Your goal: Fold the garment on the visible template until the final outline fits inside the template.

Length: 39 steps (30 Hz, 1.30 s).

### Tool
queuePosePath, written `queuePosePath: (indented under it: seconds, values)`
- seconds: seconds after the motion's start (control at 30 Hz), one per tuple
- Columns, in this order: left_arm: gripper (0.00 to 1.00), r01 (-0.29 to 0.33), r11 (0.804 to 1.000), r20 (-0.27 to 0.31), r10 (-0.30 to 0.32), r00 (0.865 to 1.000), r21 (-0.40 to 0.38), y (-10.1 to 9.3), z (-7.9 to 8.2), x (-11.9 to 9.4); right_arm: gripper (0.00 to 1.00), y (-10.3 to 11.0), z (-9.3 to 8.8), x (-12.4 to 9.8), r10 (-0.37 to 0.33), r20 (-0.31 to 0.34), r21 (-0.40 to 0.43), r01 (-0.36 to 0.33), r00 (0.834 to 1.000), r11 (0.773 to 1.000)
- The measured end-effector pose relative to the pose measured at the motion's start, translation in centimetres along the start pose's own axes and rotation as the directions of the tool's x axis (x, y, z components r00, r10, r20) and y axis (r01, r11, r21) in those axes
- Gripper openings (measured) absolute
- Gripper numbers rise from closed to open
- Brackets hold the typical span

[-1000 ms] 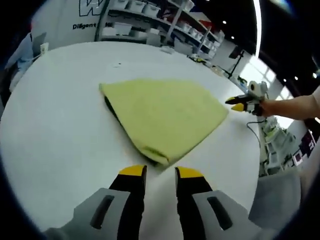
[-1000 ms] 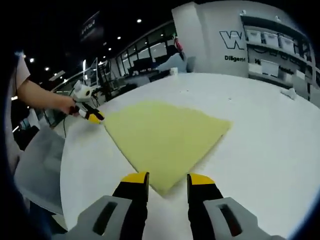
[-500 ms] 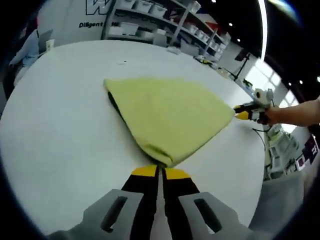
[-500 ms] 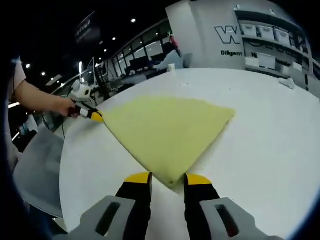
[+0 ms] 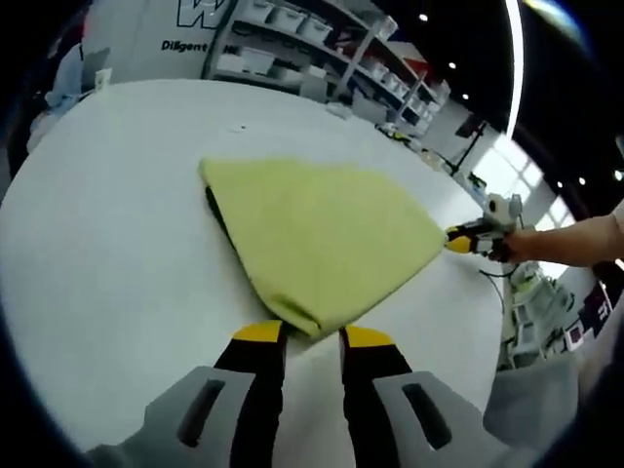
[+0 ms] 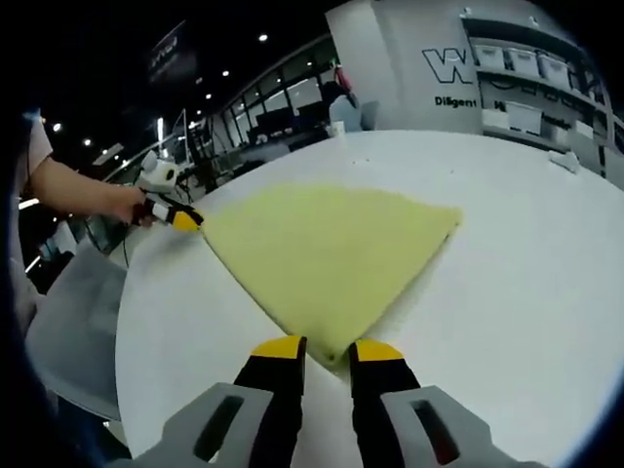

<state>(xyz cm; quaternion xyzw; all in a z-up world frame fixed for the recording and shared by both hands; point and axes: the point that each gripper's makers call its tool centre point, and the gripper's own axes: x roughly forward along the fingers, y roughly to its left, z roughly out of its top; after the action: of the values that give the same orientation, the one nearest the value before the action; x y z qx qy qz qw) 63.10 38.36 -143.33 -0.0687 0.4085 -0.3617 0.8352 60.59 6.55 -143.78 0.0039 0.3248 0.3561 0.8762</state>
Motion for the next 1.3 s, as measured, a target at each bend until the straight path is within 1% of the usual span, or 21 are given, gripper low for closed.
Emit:
queuePosePath:
  seconds: [0.07, 0.13, 0.3, 0.4, 0.43, 0.5, 0.53, 0.57, 0.6, 0.67, 0.7, 0.73, 0.77, 0.8, 0.83, 0.87, 0.9, 1.0, 1.03, 1.17, 1.3]
  values:
    - [0.1, -0.013, 1.0, -0.008, 0.012, 1.0, -0.009, 0.3, -0.2, 0.2, 0.1, 0.0, -0.1, 0.0, 0.0, -0.001, -0.001, 0.0, 1.0, 1.0]
    - [0.02, -0.006, 1.0, -0.024, 0.006, 1.0, 0.003, 0.1, -0.6, 0.2, 0.08, 0.1, -0.1, 0.0, 0.001, -0.002, -0.007, -0.001, 1.0, 1.0]
    - [0.01, -0.007, 1.0, -0.019, 0.007, 1.0, 0.018, 0.2, -0.6, 0.1, 0.04, 0.1, 0.0, -0.2, 0.006, -0.001, -0.02, -0.006, 1.0, 1.0]
    - [0.0, 0.005, 0.999, -0.01, -0.004, 1.0, 0.054, 0.1, -0.3, -0.1, 0.01, 0.2, 0.0, -0.3, 0.014, -0.002, -0.029, -0.014, 1.0, 0.999]
    - [0.0, 0.004, 0.997, -0.007, -0.003, 1.0, 0.078, 0.1, -0.2, -0.3, 0.01, 0.3, 0.0, -0.3, 0.028, -0.002, -0.023, -0.028, 1.0, 0.999]
    - [0.0, 0.005, 0.996, -0.011, -0.004, 1.0, 0.094, 0.2, -0.2, -0.5, 0.0, 0.4, -0.2, -0.4, 0.038, -0.009, -0.054, -0.038, 0.999, 0.998]
    - [0.0, 0.004, 0.994, -0.013, -0.003, 1.0, 0.107, 0.2, -0.2, -0.5, 0.0, 0.4, -0.3, -0.4, 0.042, -0.01, -0.046, -0.042, 0.999, 0.998]
    - [0.0, -0.003, 0.984, -0.028, 0.008, 1.0, 0.179, 0.5, -0.3, -0.8, 0.0, 0.4, -0.3, -0.4, 0.047, -0.009, -0.052, -0.048, 0.999, 0.997]
    - [0.0, -0.003, 0.979, -0.039, 0.011, 0.999, 0.206, 0.5, -0.5, -0.9, 0.0, 0.3, -0.3, -0.5, 0.05, -0.013, -0.063, -0.051, 0.999, 0.997]
    - [0.0, 0.004, 0.979, -0.037, 0.004, 0.999, 0.203, 0.5, -0.5, -1.0, 0.0, 0.4, -0.4, -0.7, 0.066, -0.026, -0.082, -0.068, 0.997, 0.994]
    - [0.0, 0.002, 0.974, -0.043, 0.007, 0.999, 0.226, 0.7, -0.5, -1.2, 0.0, 0.4, -0.4, -0.7, 0.071, -0.032, -0.096, -0.074, 0.997, 0.993]
    - [0.0, -0.004, 0.964, -0.053, 0.018, 0.998, 0.265, 1.2, -0.6, -1.5, 0.0, 0.3, -0.6, -0.8, 0.079, -0.046, -0.11, -0.083, 0.996, 0.99]
    - [0.0, 0.005, 0.962, -0.059, 0.011, 0.998, 0.272, 1.2, -0.8, -1.6, 0.0, 0.2, -0.7, -0.8, 0.084, -0.053, -0.123, -0.09, 0.995, 0.988]
    - [0.0, 0.027, 0.954, -0.067, -0.007, 0.998, 0.3, 1.1, -0.9, -1.7, 0.0, 0.1, -0.9, -0.9, 0.087, -0.068, -0.125, -0.095, 0.994, 0.988]
    - [0.0, 0.028, 0.938, -0.084, 0.001, 0.996, 0.344, 1.3, -1.1, -1.8, 0.0, 0.0, -0.9, -1.0, 0.092, -0.072, -0.137, -0.101, 0.993, 0.985]
    - [0.0, 0.033, 0.929, -0.102, 0.005, 0.995, 0.369, 1.4, -1.4, -1.8, 0.0, 0.1, -1.0, -1.0, 0.1, -0.077, -0.137, -0.11, 0.992, 0.984]
    - [0.0, 0.053, 0.923, -0.116, -0.009, 0.993, 0.382, 1.0, -1.7, -1.8, 0.0, 0.2, -1.0, -1.1, 0.106, -0.089, -0.166, -0.119, 0.99, 0.979]
    - [0.0, 0.065, 0.919, -0.132, -0.014, 0.991, 0.389, 0.8, -2.1, -1.8, 0.0, 0.3, -1.2, -1.2, 0.102, -0.101, -0.178, -0.119, 0.99, 0.977]
    - [0.0, 0.064, 0.917, -0.134, -0.012, 0.991, 0.393, 0.8, -2.3, -1.7, 0.0, 0.4, -1.3, -1.3, 0.103, -0.097, -0.164, -0.118, 0.99, 0.979]
    - [0.0, 0.07, 0.916, -0.144, -0.013, 0.99, 0.396, 0.5, -2.8, -1.8, 0.0, 1.0, -2.2, -1.5, 0.107, -0.117, -0.179, -0.127, 0.987, 0.976]
    - [0.0, 0.072, 0.918, -0.141, -0.018, 0.99, 0.39, 0.1, -3.2, -2.1, 0.0, 1.2, -2.5, -2.0, 0.094, -0.101, -0.176, -0.11, 0.99, 0.978]
